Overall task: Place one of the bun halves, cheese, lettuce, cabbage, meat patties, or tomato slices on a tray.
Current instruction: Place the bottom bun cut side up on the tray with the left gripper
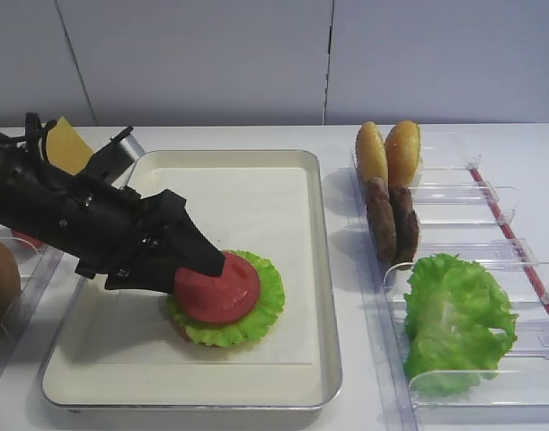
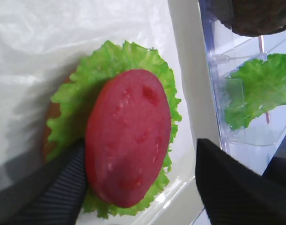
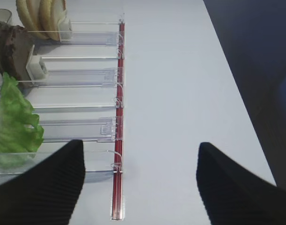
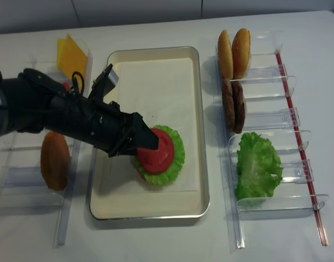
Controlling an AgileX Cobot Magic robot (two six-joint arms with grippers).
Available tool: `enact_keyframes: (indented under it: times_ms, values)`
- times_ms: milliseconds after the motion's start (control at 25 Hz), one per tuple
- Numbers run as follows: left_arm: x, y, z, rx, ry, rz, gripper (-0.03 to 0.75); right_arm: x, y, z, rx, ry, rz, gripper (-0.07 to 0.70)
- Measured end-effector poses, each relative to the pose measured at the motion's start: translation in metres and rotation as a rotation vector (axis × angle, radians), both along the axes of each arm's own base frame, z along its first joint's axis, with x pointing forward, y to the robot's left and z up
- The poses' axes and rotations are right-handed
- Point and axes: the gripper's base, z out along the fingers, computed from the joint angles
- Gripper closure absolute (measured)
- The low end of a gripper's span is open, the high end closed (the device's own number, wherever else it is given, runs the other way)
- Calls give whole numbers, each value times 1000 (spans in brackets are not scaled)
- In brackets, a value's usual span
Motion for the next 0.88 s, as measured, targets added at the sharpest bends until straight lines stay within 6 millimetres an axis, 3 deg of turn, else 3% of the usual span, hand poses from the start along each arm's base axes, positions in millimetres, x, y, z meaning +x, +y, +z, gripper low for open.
enact_keyframes:
  times_ms: [280, 600, 880]
  values:
    - [10, 2, 10, 59, -36, -22, 236, 0, 0, 0, 0, 0, 0, 108]
    - [28, 11, 29, 248, -71, -53, 237, 0, 0, 0, 0, 0, 0, 108]
    - [33, 21, 80, 366, -221, -29, 237, 0, 0, 0, 0, 0, 0, 108]
